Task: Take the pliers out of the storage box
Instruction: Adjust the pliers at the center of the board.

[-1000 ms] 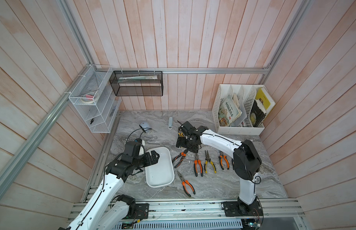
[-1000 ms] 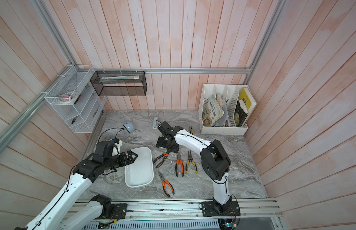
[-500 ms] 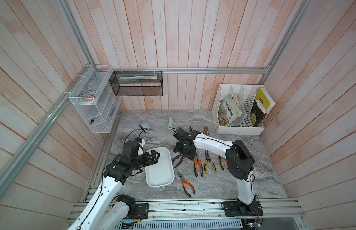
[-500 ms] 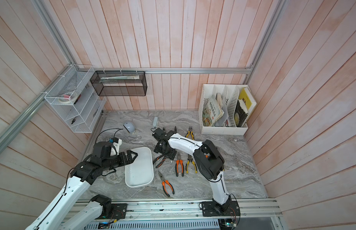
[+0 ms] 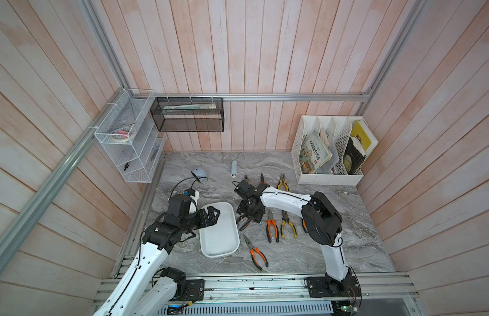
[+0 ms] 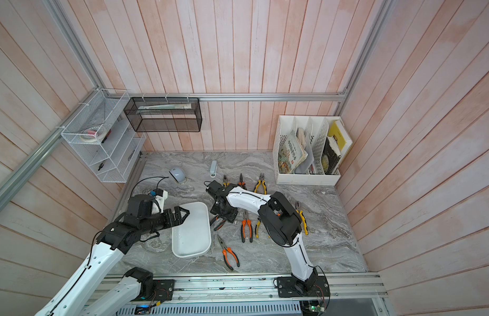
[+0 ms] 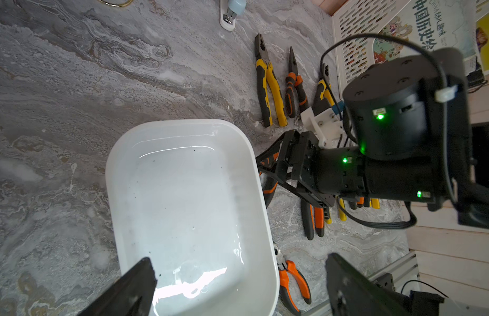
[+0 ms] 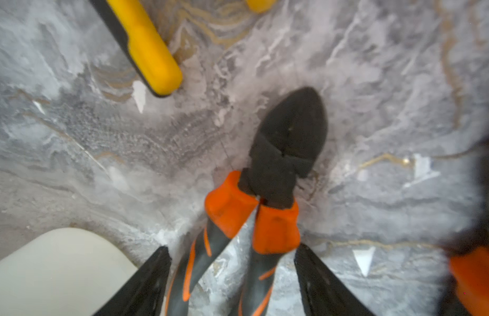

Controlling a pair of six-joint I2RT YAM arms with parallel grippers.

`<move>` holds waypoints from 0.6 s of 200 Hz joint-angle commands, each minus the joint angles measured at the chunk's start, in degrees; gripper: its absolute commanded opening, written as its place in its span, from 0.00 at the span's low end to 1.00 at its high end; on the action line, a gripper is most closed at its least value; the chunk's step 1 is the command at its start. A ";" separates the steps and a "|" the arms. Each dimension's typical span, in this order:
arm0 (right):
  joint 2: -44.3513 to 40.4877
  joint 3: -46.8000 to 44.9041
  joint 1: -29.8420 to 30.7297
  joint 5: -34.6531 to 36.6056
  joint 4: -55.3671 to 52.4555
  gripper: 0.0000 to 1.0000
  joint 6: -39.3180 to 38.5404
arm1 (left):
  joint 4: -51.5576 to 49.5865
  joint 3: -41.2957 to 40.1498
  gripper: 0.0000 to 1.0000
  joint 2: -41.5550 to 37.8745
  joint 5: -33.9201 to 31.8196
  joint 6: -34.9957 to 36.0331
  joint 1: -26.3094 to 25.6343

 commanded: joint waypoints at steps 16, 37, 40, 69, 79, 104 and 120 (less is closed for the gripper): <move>-1.44 -10.05 0.55 1.41 1.00 0.53 -0.16 | 0.77 -0.97 1.00 -0.31 0.37 0.71 0.34; -2.65 -11.69 0.74 2.35 0.62 0.43 -2.56 | 0.76 -0.97 1.00 -0.34 -0.02 0.54 0.40; -2.71 -11.84 0.78 2.53 0.39 0.43 -2.95 | 0.80 -0.97 1.00 -0.30 0.02 0.54 0.40; -3.24 -12.35 1.09 4.24 -0.95 0.34 -7.10 | 0.76 -1.05 1.00 -0.03 -0.33 0.36 0.40; -3.25 -12.32 1.23 4.56 -0.93 0.33 -8.54 | 0.68 -0.99 1.00 0.13 -0.50 0.36 0.40; -2.28 -11.73 1.37 5.32 -1.92 0.25 -12.71 | 0.52 -0.97 1.00 0.65 -0.81 0.18 0.44; -2.28 -12.66 1.32 4.65 -0.66 0.25 -14.92 | 0.54 -0.97 1.00 0.73 -1.04 0.09 0.40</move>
